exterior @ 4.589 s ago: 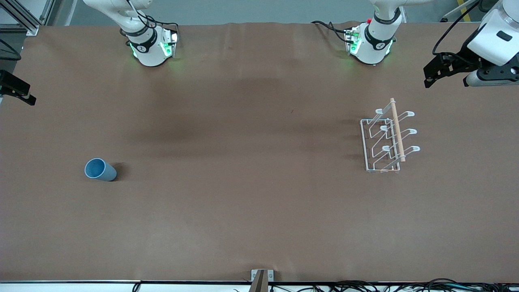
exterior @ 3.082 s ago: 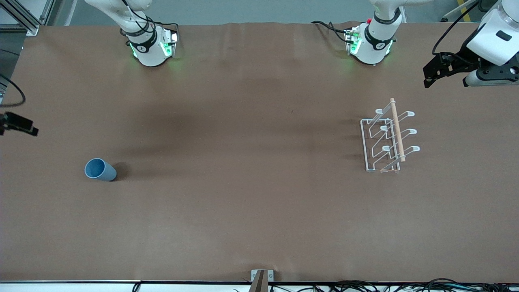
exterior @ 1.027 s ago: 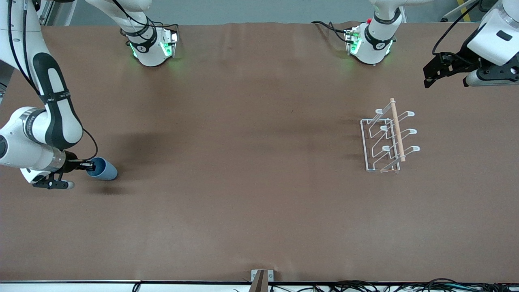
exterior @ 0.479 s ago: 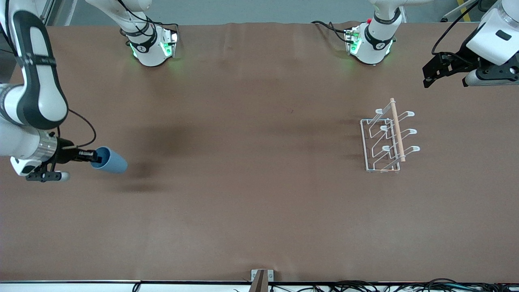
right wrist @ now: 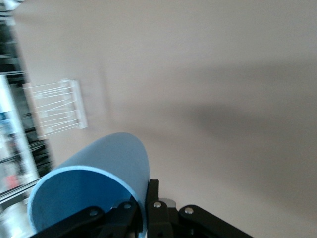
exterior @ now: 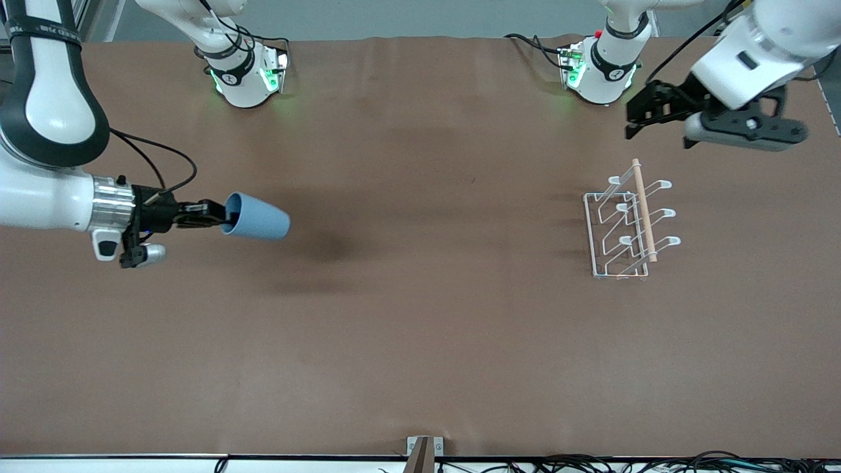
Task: Hang cup on cup holder
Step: 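Lift the blue cup sideways with the right gripper while the left gripper approaches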
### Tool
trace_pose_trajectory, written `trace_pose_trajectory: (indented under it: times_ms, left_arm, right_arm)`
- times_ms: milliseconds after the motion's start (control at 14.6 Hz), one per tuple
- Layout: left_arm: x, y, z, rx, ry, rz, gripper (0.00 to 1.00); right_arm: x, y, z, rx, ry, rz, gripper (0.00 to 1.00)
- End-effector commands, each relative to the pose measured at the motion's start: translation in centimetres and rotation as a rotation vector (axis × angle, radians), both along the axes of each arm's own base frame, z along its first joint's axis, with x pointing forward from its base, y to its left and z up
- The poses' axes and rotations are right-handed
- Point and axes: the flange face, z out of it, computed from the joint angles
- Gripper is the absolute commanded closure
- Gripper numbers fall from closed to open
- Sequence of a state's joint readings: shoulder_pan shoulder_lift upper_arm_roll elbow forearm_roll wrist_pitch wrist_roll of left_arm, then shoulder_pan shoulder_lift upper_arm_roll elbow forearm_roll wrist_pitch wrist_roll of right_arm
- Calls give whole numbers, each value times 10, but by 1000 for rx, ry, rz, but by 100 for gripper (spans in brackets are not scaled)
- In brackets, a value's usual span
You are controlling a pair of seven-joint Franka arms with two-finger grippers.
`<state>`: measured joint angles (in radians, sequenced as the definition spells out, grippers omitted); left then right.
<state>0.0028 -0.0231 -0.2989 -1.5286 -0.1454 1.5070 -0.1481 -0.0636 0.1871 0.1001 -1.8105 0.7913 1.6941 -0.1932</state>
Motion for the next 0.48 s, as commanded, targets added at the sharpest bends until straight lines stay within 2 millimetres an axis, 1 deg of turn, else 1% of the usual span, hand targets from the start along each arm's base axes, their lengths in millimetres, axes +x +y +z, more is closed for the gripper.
trace_pose_trajectory:
  times_ms: [0, 68, 205, 274, 342, 411]
  left_arm:
    - [-4, -45, 6, -55, -20, -99, 0]
    - [-10, -64, 9, -86, -32, -138, 0]
    - [-26, -114, 15, -133, -101, -299, 0]
    - [-33, -134, 23, -156, -149, -357, 0]
    - [-36, -151, 28, -183, -185, -388, 0]
    - [-41, -170, 34, -209, -209, -419, 0]
  right_arm:
    - [-9, 30, 15, 176, 43, 18, 100]
    - [-11, 40, 18, 233, 62, 22, 100]
    - [-17, 68, 25, 323, 91, 50, 100]
    - [-19, 79, 28, 356, 99, 56, 100]
    - [-22, 93, 30, 384, 112, 65, 99]
    - [-23, 100, 31, 410, 118, 63, 99]
